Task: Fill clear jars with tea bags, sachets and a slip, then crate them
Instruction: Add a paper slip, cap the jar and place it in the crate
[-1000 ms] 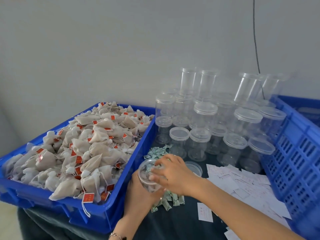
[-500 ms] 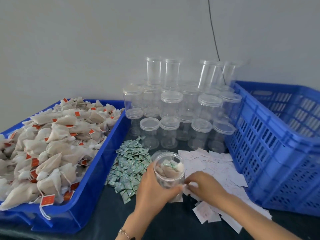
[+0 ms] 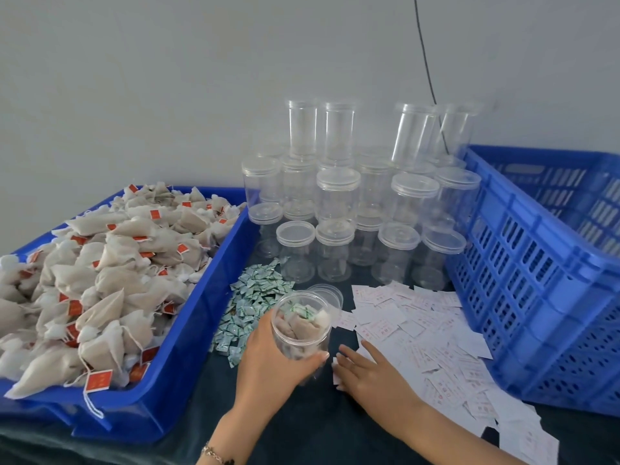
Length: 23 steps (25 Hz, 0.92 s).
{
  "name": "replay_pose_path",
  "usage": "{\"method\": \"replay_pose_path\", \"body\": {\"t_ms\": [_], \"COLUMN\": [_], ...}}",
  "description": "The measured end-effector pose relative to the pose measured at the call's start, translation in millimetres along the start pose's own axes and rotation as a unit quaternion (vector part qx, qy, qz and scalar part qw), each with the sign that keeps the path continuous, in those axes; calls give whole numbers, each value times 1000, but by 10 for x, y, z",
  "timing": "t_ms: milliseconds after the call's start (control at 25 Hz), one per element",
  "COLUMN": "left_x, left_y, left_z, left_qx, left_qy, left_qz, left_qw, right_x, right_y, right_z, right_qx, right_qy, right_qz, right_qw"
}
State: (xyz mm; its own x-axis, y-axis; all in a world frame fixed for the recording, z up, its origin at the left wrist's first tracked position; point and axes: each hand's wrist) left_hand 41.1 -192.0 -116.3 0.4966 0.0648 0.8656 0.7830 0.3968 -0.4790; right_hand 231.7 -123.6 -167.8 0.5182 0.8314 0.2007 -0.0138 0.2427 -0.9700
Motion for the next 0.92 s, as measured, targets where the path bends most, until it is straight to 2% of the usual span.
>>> {"method": "replay_pose_path", "body": {"t_ms": [120,200,240,320,360,400,440,480,520,600,640,720,800,920], "left_x": [-13,-23,-25,-2,26,61,93,120,135,161,169,244,444,933], "left_y": [-37,-65,-73,-72,-64,-52,-37,-18,-1,15,28,68,104,163], "left_z": [-2,6,8,4,1,-2,-4,-5,-8,-32,-46,-62,-56,14], "left_qx": [-1,-4,-4,-6,-9,-14,-18,-21,-22,-24,-27,-37,-50,-71], "left_qy": [0,-4,-6,-1,6,13,20,28,36,41,42,50,74,145], "left_qz": [11,17,19,32,40,46,51,56,62,66,63,53,39,4], "left_qw": [1000,1000,1000,999,999,999,998,998,997,997,997,997,995,987], "right_x": [-27,-62,-55,-53,-47,-34,-45,-57,-58,-30,-5,44,129,413], "right_y": [-32,-204,-303,-497,-654,-811,-917,-991,-1066,-1110,-1096,-1186,-1424,-1820], "right_z": [10,44,82,176,247,328,386,430,454,415,367,241,98,-192], "right_qx": [46,43,61,231,287,322,325,259,142,-56,-80,-15,96,260], "right_qy": [36,125,170,253,245,203,125,50,9,-5,-4,24,88,167], "right_qz": [45,123,192,280,301,275,201,150,128,156,180,267,344,279], "right_qw": [997,984,965,897,876,883,915,953,981,986,980,963,930,909]}}
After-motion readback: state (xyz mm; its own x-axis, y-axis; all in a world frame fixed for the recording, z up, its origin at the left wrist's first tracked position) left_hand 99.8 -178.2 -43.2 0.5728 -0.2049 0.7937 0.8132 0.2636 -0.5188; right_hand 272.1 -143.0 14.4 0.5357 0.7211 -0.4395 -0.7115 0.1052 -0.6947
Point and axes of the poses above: each hand's wrist, its own z-axis towards the middle knuckle, its own y-axis out of the palm, x = y × z, and after that the axes turned 2 degrees about -x, right-handed
